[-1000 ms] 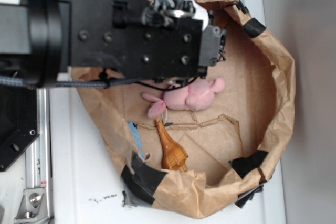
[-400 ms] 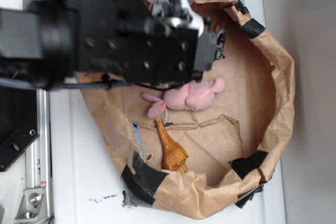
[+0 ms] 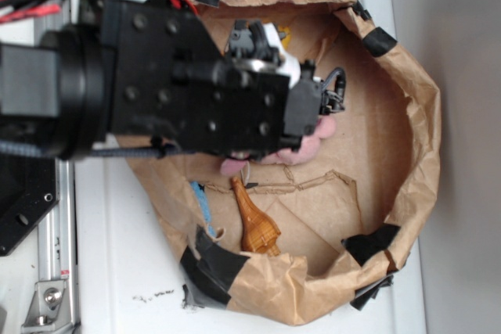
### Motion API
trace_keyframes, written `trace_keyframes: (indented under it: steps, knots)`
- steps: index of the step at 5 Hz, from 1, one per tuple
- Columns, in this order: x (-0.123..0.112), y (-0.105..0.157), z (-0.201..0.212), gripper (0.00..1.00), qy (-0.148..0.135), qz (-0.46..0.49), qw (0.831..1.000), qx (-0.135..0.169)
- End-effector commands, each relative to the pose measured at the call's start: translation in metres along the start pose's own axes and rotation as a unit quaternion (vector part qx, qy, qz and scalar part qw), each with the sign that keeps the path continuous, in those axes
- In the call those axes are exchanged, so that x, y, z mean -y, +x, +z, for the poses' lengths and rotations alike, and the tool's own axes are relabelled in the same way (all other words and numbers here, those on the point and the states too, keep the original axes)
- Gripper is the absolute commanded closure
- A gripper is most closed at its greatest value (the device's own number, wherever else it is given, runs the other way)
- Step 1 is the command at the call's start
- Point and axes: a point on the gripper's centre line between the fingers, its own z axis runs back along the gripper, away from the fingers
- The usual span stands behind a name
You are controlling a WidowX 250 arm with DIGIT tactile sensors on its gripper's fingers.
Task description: Grab the yellow duck.
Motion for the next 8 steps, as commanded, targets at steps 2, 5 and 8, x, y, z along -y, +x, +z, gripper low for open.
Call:
trace_keyframes:
  steps: [2, 5, 8]
  knots:
    - [-0.019, 0.037, -0.015, 0.00, -0.009, 0.044, 0.998, 0.034]
    - [-0.027, 0.046, -0.030, 0.00, 0.012, 0.051, 0.997, 0.049]
    - [-0.005, 0.045, -0.073, 0.00, 0.036, -0.005, 0.999, 0.039]
